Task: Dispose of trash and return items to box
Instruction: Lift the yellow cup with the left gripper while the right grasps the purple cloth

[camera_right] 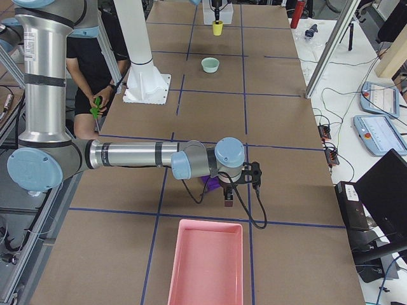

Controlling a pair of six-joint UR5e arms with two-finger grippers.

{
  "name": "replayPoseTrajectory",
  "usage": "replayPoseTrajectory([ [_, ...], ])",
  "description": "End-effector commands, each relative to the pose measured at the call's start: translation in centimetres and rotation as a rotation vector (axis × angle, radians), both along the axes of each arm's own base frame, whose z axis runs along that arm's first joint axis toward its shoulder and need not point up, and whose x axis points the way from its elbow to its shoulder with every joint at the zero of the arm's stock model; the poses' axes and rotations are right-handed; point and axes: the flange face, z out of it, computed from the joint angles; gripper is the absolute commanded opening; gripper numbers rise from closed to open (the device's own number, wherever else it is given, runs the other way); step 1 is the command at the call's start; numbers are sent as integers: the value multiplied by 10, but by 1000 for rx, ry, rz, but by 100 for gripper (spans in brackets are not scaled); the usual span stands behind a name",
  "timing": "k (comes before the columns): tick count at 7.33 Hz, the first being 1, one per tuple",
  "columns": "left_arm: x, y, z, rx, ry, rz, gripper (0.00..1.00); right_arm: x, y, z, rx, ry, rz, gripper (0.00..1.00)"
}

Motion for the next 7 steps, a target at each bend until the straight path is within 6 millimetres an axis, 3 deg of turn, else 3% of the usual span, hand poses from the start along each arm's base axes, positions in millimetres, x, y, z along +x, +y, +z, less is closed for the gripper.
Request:
replayPoseTrajectory([
  [1, -33, -10, -34, 37, -50, 10, 0, -72, 30, -4, 11, -19, 87, 100],
  [3, -73, -27, -41, 110, -101, 6, 0, -125, 35, -9, 5, 3, 75, 100],
  [6, -113, -41, -43, 177, -154, 5, 0, -208, 54, -18, -11, 12, 69, 100],
  [7, -130, -49, -45, 190, -190, -8, 0, -220, 57, -15, -13, 19, 47, 100],
])
